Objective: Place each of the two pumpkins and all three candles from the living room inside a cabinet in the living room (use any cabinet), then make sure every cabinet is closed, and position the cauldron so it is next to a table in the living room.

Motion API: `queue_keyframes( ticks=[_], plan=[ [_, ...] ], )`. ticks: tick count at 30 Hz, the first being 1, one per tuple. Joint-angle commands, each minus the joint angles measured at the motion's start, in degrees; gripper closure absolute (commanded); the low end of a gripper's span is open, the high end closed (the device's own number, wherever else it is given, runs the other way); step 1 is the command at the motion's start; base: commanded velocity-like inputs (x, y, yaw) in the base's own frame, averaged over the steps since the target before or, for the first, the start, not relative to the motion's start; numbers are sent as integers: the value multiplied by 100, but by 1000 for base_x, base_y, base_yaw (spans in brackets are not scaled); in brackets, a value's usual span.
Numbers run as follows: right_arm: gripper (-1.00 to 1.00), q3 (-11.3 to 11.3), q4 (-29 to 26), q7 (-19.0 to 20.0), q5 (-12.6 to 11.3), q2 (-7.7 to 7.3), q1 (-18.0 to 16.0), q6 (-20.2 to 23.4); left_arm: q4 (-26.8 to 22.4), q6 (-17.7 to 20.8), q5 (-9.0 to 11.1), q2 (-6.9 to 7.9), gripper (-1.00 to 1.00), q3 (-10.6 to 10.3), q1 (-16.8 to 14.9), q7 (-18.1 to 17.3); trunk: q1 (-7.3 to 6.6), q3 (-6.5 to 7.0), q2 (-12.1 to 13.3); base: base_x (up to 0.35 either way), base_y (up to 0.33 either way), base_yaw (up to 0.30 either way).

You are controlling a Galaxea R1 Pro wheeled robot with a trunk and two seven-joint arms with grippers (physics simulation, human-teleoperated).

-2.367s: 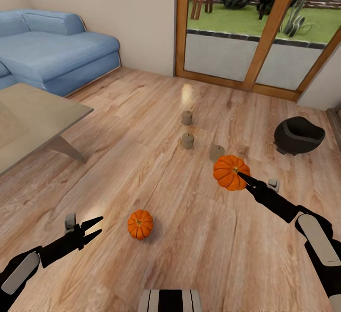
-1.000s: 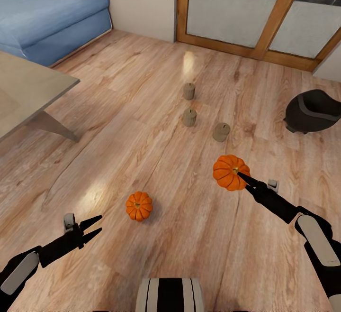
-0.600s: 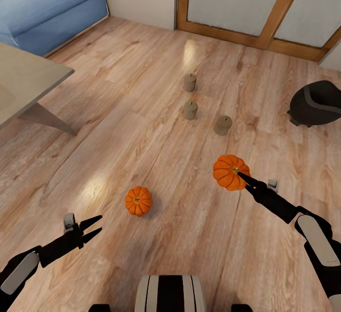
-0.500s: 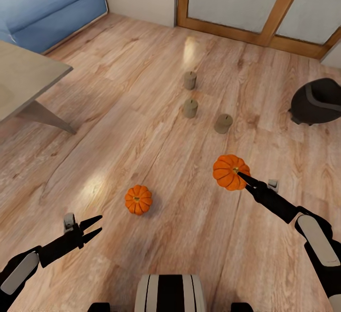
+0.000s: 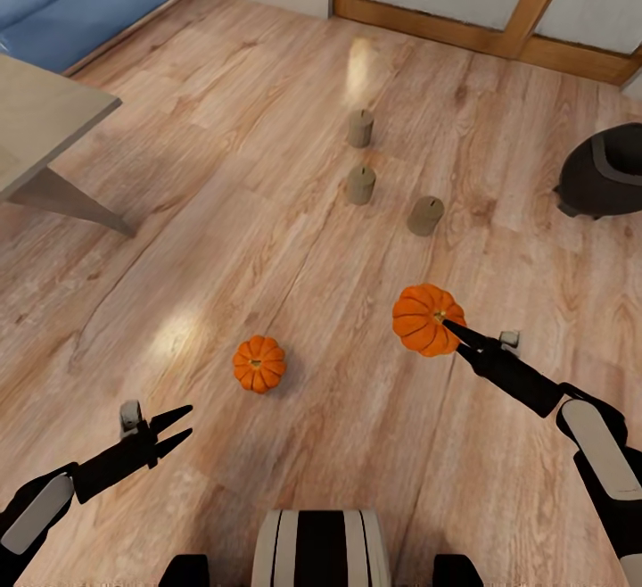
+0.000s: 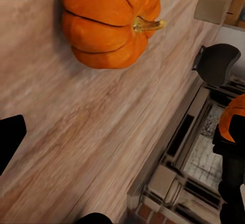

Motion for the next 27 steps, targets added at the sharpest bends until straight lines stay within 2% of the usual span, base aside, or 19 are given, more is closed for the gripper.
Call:
queue_keyframes(
  ticks=[1,6,9,11,18,23,27],
  plan=[
    [100,-8,-2,0,-33,1,-3,50,3,38,52,6,-100,-21,-5,-1,1,-26,-3,0,0,0],
    [100,-4,-17,14,-12,-2,-1,50,3,42,53,10,-100,-21,-4,-1,14,-137,-9,0,0,0],
    [100,3,-181,217,-37,-6,-1,163,3,45,53,12,-100,-21,-4,-5,22,-203,-13,0,0,0],
    [100,-1,-341,336,-51,-3,3,490,3,45,53,13,-100,-21,-3,-8,27,-247,-16,0,0,0],
    [100,-3,-1190,408,-78,1,147,1718,3,49,66,24,-100,-13,-4,-10,27,-247,-16,0,0,0],
    [100,17,-1285,398,-385,1,195,1873,3,52,103,93,-100,-13,-5,-13,27,-247,-16,0,0,0],
    [100,59,-1293,385,-468,1,202,1873,3,54,108,100,-100,-13,-3,-11,27,-247,-16,21,0,0]
  ],
)
